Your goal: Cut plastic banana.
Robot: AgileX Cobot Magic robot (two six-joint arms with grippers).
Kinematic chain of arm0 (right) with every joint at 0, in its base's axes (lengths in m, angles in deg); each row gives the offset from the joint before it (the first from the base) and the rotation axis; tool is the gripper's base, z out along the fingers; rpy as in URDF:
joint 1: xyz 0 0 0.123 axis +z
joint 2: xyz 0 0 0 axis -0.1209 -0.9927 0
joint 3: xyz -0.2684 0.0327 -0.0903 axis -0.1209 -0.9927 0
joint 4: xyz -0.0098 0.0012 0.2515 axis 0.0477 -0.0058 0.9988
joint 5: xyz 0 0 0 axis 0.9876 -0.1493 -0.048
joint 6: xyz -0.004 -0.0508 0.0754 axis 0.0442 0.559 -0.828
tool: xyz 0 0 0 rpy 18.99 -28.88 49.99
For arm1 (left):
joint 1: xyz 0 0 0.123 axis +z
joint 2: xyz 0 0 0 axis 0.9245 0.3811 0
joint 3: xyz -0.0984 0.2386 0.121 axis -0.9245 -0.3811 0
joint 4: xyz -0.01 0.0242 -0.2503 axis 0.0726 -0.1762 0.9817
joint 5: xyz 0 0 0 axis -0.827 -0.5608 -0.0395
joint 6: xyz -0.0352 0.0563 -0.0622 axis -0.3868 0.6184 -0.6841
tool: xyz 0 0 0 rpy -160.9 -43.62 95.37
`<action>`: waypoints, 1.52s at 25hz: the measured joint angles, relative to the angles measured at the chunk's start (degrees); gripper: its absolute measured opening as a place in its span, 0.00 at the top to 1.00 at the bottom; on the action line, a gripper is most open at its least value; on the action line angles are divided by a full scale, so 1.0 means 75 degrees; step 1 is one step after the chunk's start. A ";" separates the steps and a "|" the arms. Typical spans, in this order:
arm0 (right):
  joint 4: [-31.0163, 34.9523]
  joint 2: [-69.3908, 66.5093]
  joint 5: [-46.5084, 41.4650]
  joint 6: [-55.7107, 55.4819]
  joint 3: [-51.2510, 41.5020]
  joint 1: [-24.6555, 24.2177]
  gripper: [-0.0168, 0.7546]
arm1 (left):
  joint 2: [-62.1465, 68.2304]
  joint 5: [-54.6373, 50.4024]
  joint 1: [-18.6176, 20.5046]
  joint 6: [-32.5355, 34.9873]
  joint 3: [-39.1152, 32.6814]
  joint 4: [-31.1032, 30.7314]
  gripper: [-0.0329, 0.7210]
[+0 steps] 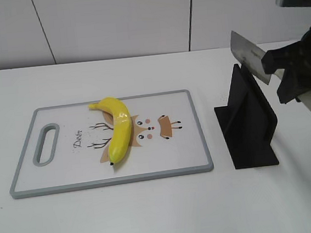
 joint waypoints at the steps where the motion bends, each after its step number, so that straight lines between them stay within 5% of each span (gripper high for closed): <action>1: 0.0000 -0.0057 0.0007 -0.0006 0.0000 0.0000 0.76 | -0.0308 0.0008 0.0000 0.0000 -0.0163 0.0000 0.22; 12: 0.0144 -0.0591 0.0016 -0.0016 0.0000 0.0000 0.76 | -0.2654 0.0030 0.0000 0.0000 -0.0307 0.0015 0.22; 26: 0.0194 -0.1045 0.0231 -0.0006 -0.0212 0.0000 0.75 | -0.2784 -0.1065 0.0000 -0.0061 -0.0433 -0.0124 0.22; 28: 0.0194 -0.1045 0.0223 0.0025 -0.0215 0.0000 0.69 | -0.2784 -0.1065 0.0000 -0.0061 -0.0433 -0.0124 0.22; 34: 0.0290 -0.1039 0.0138 0.0600 -0.0221 0.0000 0.23 | -0.2784 -0.1065 0.0000 -0.0073 -0.0433 -0.0132 0.22; 38: 0.0738 -0.0648 -0.0154 0.1161 -0.0221 0.0000 0.14 | -0.2784 -0.1065 0.0000 -0.0079 -0.0433 -0.0132 0.22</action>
